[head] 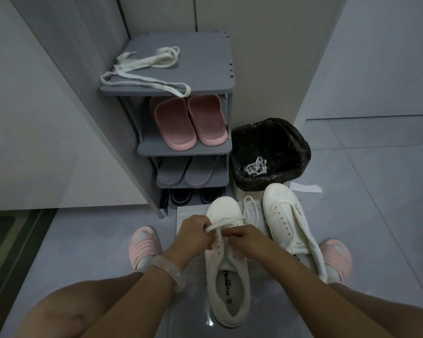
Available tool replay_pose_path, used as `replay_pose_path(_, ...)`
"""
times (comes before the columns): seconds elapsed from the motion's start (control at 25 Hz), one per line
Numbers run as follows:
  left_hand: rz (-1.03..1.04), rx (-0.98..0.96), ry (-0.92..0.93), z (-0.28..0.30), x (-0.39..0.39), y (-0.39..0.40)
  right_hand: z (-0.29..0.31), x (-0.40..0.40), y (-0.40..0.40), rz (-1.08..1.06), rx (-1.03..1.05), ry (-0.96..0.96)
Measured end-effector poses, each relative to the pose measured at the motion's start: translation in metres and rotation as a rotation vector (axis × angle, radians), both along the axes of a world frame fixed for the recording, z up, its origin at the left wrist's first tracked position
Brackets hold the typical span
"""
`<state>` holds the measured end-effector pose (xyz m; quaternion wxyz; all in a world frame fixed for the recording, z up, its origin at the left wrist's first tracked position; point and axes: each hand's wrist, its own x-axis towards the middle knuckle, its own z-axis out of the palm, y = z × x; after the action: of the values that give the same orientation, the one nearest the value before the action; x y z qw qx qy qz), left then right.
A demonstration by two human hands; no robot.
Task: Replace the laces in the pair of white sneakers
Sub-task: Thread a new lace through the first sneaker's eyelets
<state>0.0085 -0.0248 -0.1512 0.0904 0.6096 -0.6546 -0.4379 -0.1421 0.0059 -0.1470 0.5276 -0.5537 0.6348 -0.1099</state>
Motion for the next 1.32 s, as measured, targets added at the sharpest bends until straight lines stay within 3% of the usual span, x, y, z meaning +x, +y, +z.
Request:
replay_pose_path(0.08,-0.048,-0.025,-0.008,0.002,-0.004,0.002,-0.005,0.0,0.0,0.008,-0.031,0.043)
replay_pose_path(0.16,0.064,0.0,0.028,-0.002,-0.004,0.003,-0.008,0.002,0.0,-0.002,-0.054,0.068)
replay_pose_path(0.28,0.34,0.219,0.195,-0.006,-0.002,0.004,-0.008,0.004,0.0,-0.008,-0.071,0.113)
replay_pose_path(0.36,0.378,0.316,0.245,-0.009,-0.001,0.003,-0.01,0.007,0.0,-0.006,-0.069,0.139)
replay_pose_path(0.48,0.229,0.221,0.17,-0.006,-0.002,0.004,-0.011,0.011,0.002,-0.035,-0.065,0.162)
replay_pose_path(0.6,-0.124,-0.051,-0.155,0.004,-0.002,0.005,-0.013,0.016,0.005,-0.043,-0.074,0.184)
replay_pose_path(0.72,-0.226,0.032,-0.136,0.014,-0.003,0.008,-0.015,0.017,0.005,-0.063,-0.088,0.192)
replay_pose_path(0.84,-0.134,0.104,-0.081,0.019,-0.004,0.012,-0.013,0.013,0.005,-0.238,-0.002,-0.052)
replay_pose_path(0.96,0.003,0.192,-0.021,0.018,-0.002,0.008,0.005,-0.002,0.001,-0.723,0.007,-0.317)
replay_pose_path(1.16,0.03,0.257,0.024,0.019,0.0,0.007,0.065,-0.06,-0.024,-1.344,-0.556,-0.483)
replay_pose_path(1.24,-0.011,0.246,-0.009,0.019,0.001,0.008,0.065,-0.067,-0.026,-1.446,-0.503,-0.671)
replay_pose_path(1.32,-0.08,0.21,-0.066,0.021,-0.001,0.009,0.058,-0.055,-0.023,-1.329,-0.291,-0.911)
